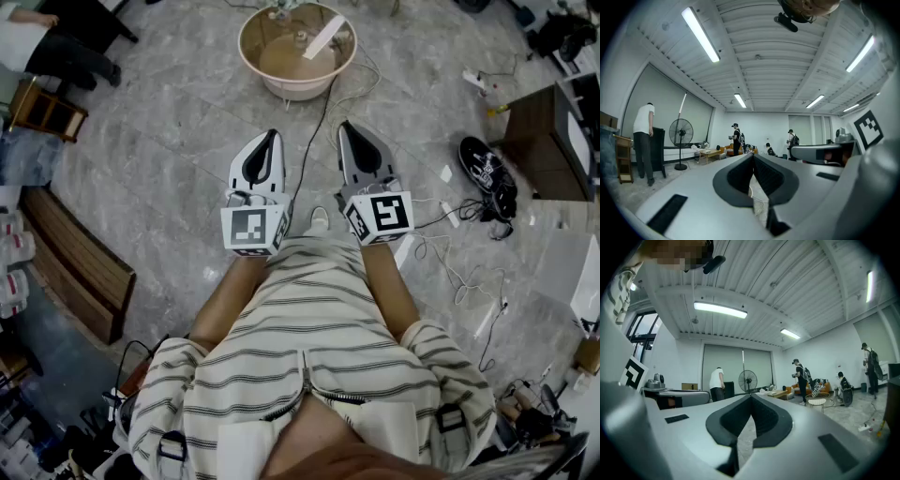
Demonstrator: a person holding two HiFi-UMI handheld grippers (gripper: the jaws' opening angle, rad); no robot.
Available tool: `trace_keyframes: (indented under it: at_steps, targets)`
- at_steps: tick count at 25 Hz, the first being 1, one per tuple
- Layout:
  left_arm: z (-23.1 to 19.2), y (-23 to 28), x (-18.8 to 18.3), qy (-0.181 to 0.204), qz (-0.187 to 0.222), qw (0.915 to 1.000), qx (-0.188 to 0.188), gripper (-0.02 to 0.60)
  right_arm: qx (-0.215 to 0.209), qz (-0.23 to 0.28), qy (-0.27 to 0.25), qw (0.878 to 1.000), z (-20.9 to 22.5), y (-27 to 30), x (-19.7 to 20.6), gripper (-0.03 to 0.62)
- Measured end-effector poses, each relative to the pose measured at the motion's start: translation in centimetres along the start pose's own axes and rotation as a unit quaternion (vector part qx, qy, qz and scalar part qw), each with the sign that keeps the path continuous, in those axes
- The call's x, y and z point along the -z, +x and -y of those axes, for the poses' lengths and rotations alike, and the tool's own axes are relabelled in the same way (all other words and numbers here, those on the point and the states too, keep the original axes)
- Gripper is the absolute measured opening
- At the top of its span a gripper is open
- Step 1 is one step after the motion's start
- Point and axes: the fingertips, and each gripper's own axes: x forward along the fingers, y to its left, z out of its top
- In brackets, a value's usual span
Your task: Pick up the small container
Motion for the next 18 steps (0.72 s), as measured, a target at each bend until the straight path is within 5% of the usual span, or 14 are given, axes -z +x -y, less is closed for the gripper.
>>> trace_keyframes:
  at_steps: [18]
  targets:
    - [5.6, 5.2, 2.2, 0.013, -0.011, 0.9997, -0.015, -0.002, -0.026, 0.012, 0.012, 1.000, 7.6, -0.2, 0.6, 0.005]
